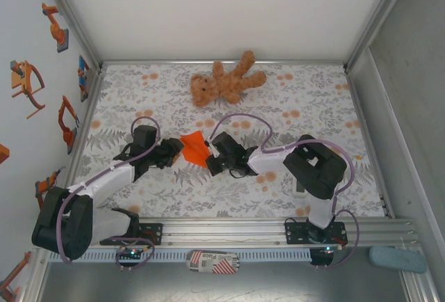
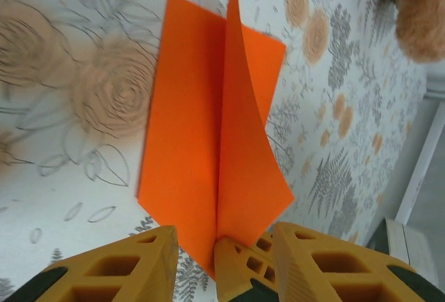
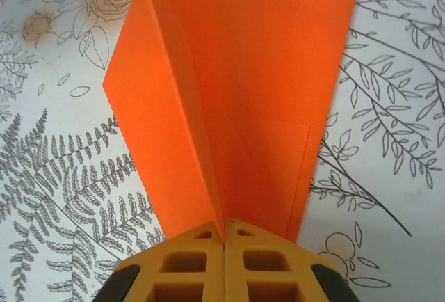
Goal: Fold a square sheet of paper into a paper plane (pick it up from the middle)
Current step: Fourth fold the wing at the center of the table.
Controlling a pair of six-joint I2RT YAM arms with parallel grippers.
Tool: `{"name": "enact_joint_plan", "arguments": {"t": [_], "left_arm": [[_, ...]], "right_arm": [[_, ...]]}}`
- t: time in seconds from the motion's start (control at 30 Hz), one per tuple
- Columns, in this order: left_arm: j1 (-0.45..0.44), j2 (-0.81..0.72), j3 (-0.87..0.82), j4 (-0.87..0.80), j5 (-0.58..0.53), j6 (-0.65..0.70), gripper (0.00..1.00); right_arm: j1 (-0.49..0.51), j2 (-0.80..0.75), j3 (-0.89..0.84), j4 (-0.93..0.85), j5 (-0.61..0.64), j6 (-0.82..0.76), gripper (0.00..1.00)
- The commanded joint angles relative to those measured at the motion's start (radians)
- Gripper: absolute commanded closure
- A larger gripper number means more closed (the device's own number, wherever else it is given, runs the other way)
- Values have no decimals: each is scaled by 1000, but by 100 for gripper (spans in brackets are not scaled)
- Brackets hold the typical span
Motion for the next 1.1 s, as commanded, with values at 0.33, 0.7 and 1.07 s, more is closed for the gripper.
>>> {"name": "enact_joint_plan", "arguments": {"t": [0.33, 0.7, 1.07], "left_arm": [[-91, 179, 12, 282, 82, 59, 58], [-112, 303, 76, 280, 129, 126, 55], [-120, 368, 117, 250, 119, 156, 56]], "right_arm": [[-97, 22, -80, 96, -251, 226, 100], [-127, 32, -103, 156, -305, 263, 100], [-139, 33, -111, 162, -310, 266, 100]]}}
